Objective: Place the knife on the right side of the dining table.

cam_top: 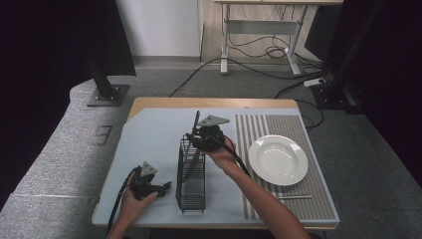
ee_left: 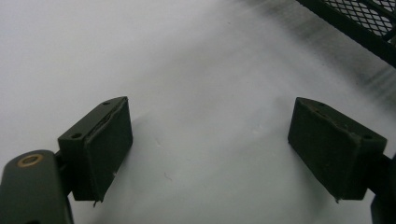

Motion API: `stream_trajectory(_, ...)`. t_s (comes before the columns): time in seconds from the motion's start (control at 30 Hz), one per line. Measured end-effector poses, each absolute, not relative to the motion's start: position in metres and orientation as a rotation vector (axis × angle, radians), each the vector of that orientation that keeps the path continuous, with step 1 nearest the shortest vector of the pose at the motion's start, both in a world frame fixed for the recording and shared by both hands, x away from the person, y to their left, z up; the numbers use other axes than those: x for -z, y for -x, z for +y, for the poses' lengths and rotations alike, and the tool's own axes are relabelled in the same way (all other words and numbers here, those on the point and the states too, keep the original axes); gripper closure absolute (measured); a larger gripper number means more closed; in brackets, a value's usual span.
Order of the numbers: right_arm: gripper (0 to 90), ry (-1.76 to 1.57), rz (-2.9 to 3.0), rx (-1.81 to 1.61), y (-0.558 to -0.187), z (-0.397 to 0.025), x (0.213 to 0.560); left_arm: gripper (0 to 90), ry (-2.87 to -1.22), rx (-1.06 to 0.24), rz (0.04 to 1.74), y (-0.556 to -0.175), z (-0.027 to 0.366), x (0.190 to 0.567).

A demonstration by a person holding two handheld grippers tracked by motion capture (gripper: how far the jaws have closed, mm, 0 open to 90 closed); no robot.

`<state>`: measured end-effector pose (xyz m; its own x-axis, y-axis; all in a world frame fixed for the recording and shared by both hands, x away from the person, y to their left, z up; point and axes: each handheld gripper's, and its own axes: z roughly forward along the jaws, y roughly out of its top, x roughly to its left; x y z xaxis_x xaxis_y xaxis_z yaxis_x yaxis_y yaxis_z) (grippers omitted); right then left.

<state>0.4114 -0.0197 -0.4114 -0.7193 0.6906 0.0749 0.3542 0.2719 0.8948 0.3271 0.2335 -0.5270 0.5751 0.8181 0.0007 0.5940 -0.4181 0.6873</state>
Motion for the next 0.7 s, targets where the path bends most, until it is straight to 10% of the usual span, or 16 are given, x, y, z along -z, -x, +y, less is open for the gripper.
stream_trajectory(0.7,83.8,-0.932,2.069,-1.768,-0.394,-0.056,0.393,13.2,-2.159,-0.447,1.121,-0.327,0.233,0.527)
